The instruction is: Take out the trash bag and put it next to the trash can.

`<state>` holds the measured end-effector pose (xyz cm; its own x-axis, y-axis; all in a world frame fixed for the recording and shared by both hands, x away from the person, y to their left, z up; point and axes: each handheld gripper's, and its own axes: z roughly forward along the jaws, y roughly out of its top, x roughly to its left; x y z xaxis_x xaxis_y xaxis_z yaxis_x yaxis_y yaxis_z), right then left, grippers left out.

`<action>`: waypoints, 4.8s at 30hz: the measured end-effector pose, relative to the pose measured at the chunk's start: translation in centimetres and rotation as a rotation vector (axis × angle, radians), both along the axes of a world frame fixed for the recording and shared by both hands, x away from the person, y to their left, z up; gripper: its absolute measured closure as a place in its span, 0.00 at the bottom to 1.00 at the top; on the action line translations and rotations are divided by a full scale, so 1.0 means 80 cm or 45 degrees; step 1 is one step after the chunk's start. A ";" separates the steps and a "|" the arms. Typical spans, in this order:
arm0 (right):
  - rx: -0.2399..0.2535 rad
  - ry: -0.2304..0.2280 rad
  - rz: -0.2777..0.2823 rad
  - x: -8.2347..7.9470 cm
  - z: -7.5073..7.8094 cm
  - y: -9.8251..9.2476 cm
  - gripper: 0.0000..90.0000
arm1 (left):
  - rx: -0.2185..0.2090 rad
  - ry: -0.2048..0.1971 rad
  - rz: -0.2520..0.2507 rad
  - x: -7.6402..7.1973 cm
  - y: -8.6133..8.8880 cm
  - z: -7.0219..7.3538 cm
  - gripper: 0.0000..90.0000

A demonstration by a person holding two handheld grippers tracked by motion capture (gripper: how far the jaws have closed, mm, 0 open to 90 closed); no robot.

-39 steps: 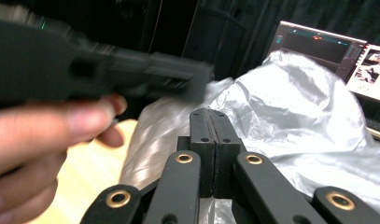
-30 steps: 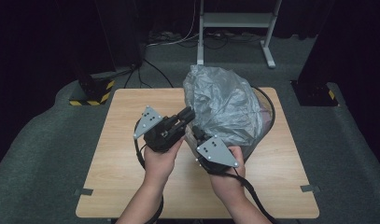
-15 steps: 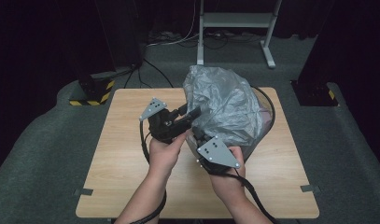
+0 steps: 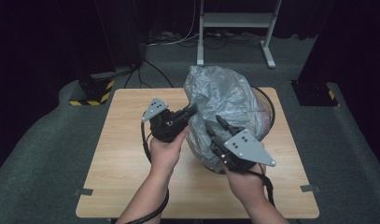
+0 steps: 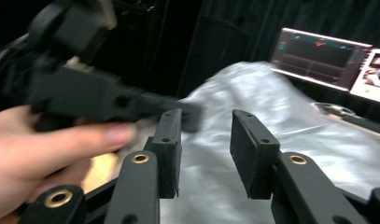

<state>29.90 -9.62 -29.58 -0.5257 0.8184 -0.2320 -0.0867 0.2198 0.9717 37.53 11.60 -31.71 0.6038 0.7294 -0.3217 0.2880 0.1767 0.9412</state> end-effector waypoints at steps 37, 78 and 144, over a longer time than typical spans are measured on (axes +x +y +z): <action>0.061 0.324 -0.559 0.054 -0.113 -0.223 0.33 | 0.041 -0.100 -0.015 -0.006 -0.003 0.005 0.97; -0.119 0.825 -0.519 0.104 -0.275 -0.234 0.18 | 0.000 -0.475 0.058 -0.041 0.017 0.130 0.98; -0.217 0.833 -0.483 0.115 -0.285 -0.215 0.18 | 0.150 -0.138 0.399 -0.037 0.168 0.002 0.98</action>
<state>39.13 -26.81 -52.36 -0.2898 0.9508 -0.1097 0.6044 0.2707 0.7492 34.60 25.06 -31.54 0.3706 0.9129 -0.1710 0.1345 0.1294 0.9824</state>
